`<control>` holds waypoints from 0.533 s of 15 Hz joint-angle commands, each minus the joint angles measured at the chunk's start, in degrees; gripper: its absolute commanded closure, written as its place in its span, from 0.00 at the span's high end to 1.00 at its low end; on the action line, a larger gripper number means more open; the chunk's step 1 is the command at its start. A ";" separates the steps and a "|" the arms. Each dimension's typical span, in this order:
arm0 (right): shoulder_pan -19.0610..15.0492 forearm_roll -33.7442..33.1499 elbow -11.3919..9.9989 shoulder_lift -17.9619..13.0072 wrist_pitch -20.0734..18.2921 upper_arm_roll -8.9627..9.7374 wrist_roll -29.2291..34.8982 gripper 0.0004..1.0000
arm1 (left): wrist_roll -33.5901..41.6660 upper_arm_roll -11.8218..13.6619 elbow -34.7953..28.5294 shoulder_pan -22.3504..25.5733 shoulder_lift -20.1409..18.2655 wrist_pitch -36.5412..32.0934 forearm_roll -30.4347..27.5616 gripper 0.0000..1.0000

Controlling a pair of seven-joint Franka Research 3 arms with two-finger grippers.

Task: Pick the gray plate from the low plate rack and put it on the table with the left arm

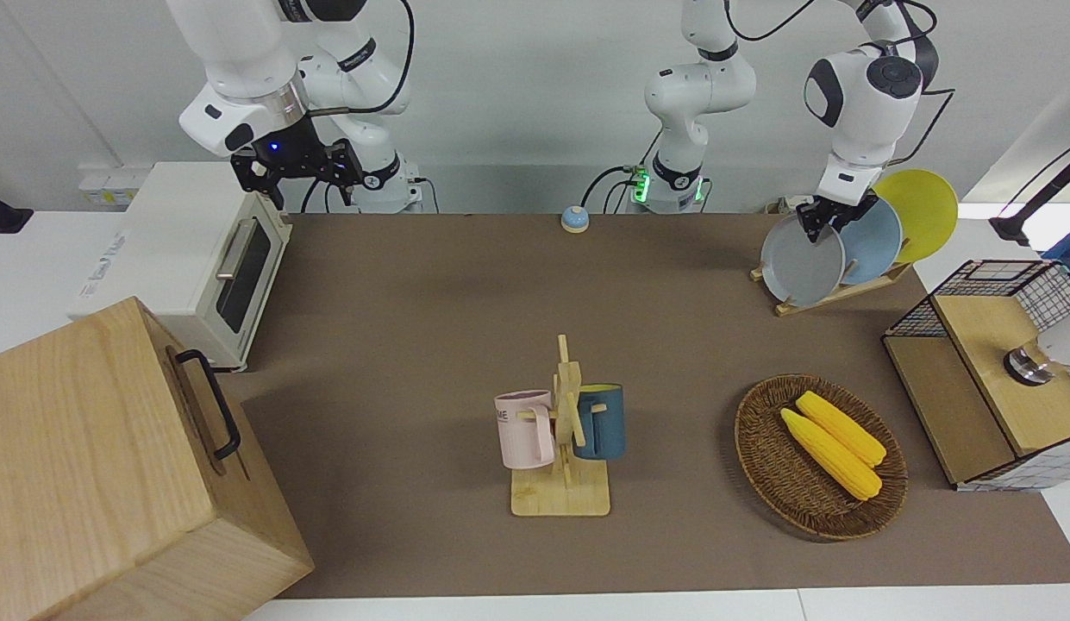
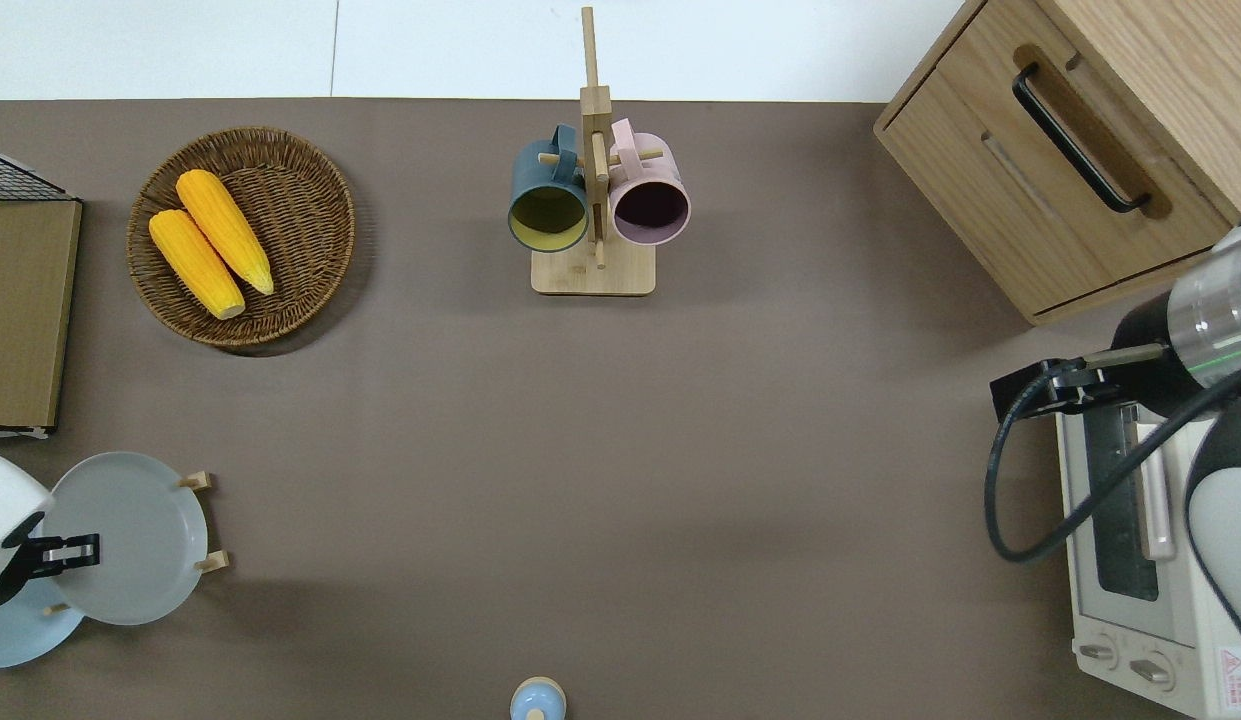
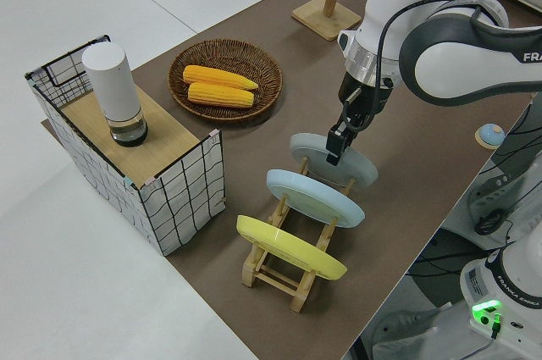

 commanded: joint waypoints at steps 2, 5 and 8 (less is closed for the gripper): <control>-1.32 -0.37 0.41 -0.12 -0.62 1.21 0.68 0.98 | 0.24 -0.18 -0.41 0.42 -0.65 0.85 1.04 0.14; -1.32 -0.37 0.41 -0.20 -0.62 1.21 0.68 0.98 | 0.24 -0.18 -0.41 0.42 -0.65 0.77 1.04 0.13; -1.32 -0.37 0.33 -0.12 -0.62 1.13 0.68 0.98 | 0.33 -0.27 1.60 0.24 -0.74 -1.59 1.04 0.13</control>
